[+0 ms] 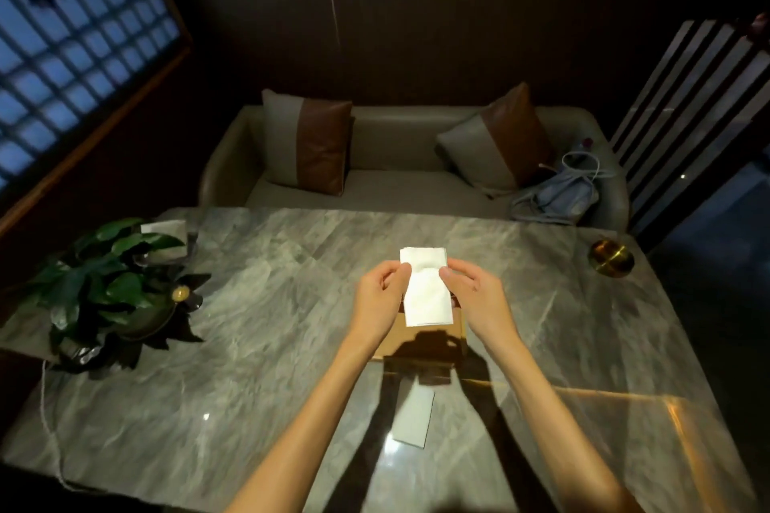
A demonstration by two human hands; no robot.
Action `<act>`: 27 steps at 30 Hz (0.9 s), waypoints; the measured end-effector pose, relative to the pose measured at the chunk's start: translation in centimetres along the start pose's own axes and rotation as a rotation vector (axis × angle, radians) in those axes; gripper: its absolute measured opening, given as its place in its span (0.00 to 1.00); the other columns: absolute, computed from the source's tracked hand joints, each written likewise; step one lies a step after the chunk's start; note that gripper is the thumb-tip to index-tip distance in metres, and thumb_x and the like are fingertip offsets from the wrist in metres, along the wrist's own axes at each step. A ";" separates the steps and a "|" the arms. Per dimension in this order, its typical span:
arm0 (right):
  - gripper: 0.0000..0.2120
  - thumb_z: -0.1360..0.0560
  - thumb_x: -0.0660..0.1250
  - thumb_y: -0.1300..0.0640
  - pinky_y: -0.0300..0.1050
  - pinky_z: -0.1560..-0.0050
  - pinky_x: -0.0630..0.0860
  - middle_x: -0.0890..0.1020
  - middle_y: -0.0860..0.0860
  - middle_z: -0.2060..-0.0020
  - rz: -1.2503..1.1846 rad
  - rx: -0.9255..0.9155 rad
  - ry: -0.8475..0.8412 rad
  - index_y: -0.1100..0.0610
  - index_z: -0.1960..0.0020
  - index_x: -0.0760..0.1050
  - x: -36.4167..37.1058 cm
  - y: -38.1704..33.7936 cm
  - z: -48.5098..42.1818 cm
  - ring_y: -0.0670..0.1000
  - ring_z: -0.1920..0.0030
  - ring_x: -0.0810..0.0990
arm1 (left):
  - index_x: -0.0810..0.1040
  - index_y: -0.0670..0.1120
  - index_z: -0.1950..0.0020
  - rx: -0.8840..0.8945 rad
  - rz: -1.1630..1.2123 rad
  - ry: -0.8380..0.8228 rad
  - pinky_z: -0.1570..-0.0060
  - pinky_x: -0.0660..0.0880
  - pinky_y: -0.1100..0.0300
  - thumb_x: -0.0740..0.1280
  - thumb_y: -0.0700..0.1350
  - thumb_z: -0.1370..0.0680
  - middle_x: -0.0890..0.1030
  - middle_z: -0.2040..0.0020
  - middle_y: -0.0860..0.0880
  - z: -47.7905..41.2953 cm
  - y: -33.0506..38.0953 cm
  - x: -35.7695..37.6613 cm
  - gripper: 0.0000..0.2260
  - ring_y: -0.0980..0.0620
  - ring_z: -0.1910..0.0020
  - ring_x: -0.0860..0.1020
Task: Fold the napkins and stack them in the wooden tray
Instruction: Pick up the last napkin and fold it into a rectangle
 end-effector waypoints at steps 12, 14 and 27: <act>0.07 0.21 0.69 0.60 0.31 0.61 0.78 0.85 0.42 0.54 -0.082 0.217 0.142 0.50 0.46 0.81 2.9 11.9 3.1 0.38 0.57 0.85 | 0.76 0.50 0.57 -0.183 -0.036 -0.136 0.67 0.71 0.67 0.67 0.39 0.18 0.72 0.71 0.57 1.1 -11.9 0.5 0.09 0.63 0.74 0.71; 0.05 0.22 0.70 0.61 0.37 0.55 0.76 0.85 0.49 0.53 -0.041 0.321 0.164 0.55 0.47 0.80 3.6 16.0 4.7 0.42 0.55 0.84 | 0.76 0.49 0.58 -0.255 -0.066 -0.137 0.67 0.72 0.64 0.69 0.37 0.20 0.74 0.71 0.56 2.6 -16.0 0.6 0.10 0.63 0.74 0.73; 0.05 0.19 0.66 0.59 0.51 0.46 0.77 0.82 0.60 0.49 0.200 0.529 0.173 0.59 0.46 0.78 5.4 25.5 7.4 0.56 0.48 0.79 | 0.79 0.47 0.37 -0.515 -0.170 -0.204 0.50 0.75 0.64 0.63 0.45 0.18 0.81 0.46 0.53 5.6 -26.7 2.4 0.11 0.56 0.48 0.78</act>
Point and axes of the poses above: each hand's wrist, its own z-axis away from the middle knuckle, its own x-axis out of the palm, y = z × x, the point moved 6 cm from there along -z, towards the middle knuckle
